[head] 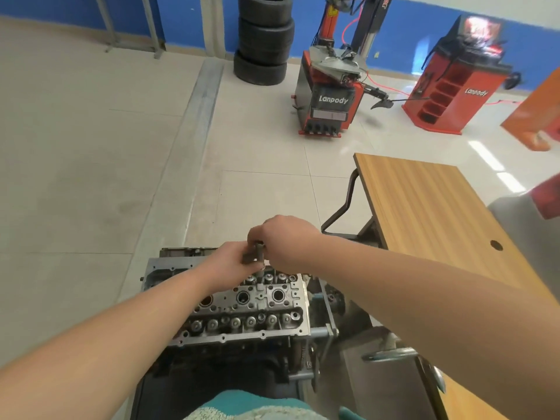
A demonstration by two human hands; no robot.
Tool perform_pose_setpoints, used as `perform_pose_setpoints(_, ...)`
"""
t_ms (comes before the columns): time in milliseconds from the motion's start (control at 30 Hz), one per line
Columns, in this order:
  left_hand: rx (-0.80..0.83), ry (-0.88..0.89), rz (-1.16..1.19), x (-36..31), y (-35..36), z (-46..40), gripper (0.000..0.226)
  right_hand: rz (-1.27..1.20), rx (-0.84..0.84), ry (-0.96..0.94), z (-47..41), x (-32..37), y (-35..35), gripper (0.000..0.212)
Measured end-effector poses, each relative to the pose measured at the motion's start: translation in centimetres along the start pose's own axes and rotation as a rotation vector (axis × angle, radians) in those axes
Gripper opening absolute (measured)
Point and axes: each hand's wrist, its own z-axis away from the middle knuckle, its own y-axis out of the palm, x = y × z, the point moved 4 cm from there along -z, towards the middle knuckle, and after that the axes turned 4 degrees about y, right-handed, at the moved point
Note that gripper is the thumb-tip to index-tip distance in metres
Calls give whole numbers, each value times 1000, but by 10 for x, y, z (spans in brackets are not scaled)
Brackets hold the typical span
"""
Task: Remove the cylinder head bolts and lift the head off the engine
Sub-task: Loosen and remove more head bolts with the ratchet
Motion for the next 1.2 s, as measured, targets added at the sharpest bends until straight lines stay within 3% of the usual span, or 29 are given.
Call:
perform_pose_setpoints(33, 13, 17, -15, 0, 0, 0, 10, -44, 10, -7, 1, -1, -1, 41)
perform_pose_setpoints(133, -16, 48, -56, -3, -5, -4, 10, -127, -28, 76, 2, 0, -4, 30)
perform_pose_setpoints(233, -52, 49, 33, 0, -7, -7, 18, -55, -61, 202, -1, -1, 0, 39)
perform_pose_setpoints(333, 56, 124, 6, 2, 0, -8, 23, -25, -13, 153, 1, 1, 4, 15)
perform_pose_setpoints(433, 30, 147, -70, 0, -1, -12, 27, -107, 10, 55, 8, 2, 2, 33)
perform_pose_setpoints(533, -24, 136, -38, -3, -4, -16, 37, -126, -76, 147, 8, 1, 0, 40)
perform_pose_setpoints(633, 61, 126, -7, -2, 4, -15, 43, -20, -42, 244, 4, 3, 6, 23)
perform_pose_setpoints(767, 78, 105, 21, 8, 8, -15, 13, -87, -16, 159, 6, 9, 6, 29)
perform_pose_setpoints(867, -4, 102, 29, 13, 2, -17, 5, -176, -79, 105, 12, 13, 3, 28)
perform_pose_setpoints(1000, -54, 130, 55, 9, -1, -16, 22, -31, -100, 336, 10, 9, 3, 37)
perform_pose_setpoints(1067, -11, 140, 80, 11, 4, -16, 18, 1, -67, 300, 10, 10, 2, 17)
perform_pose_setpoints(1200, 46, 128, 44, 11, 4, -13, 6, -234, -13, 138, 15, 8, -1, 28)
